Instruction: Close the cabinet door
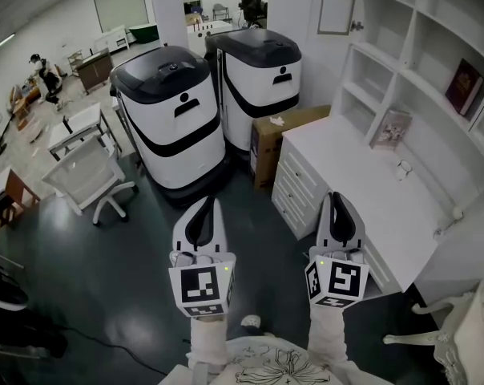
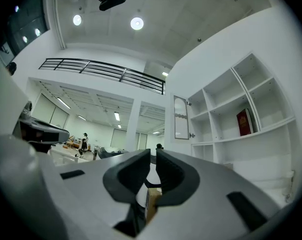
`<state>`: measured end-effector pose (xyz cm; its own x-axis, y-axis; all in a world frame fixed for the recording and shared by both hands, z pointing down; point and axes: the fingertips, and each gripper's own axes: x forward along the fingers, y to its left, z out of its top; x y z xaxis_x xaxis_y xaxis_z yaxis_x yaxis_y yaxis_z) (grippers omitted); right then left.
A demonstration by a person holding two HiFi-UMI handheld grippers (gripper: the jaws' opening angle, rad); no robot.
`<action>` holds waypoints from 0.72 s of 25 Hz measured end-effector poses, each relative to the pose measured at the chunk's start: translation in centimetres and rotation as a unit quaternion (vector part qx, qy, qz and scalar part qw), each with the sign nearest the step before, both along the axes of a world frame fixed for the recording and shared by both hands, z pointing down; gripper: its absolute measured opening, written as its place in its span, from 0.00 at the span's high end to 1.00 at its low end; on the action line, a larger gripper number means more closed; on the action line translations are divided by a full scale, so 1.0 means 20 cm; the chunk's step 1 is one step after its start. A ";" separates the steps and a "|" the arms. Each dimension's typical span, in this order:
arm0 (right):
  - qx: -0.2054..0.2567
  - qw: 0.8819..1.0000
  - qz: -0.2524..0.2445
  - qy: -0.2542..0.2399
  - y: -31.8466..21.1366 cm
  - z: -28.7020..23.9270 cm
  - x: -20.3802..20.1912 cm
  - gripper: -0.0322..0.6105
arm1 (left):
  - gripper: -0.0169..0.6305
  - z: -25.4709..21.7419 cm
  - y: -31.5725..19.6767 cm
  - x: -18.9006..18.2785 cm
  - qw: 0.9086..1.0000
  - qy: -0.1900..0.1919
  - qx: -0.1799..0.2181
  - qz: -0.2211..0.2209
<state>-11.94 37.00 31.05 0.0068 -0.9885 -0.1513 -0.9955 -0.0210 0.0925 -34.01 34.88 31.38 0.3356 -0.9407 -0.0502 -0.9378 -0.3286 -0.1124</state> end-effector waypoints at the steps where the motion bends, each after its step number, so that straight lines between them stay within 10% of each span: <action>1: 0.002 1.000 0.002 0.001 -0.02 0.00 0.00 0.92 | 0.97 0.00 -0.02 0.00 1.000 0.000 -0.001 0.000; 18: -0.014 1.000 0.020 -0.017 -0.33 0.07 0.01 0.90 | 0.97 0.04 -0.35 -0.08 1.000 0.001 -0.007 0.005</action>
<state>-11.82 30.44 32.52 0.0517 -0.9912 -0.1217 -0.9964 -0.0593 0.0601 -35.64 27.84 32.13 0.3442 -0.9381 -0.0380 -0.9349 -0.3387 -0.1063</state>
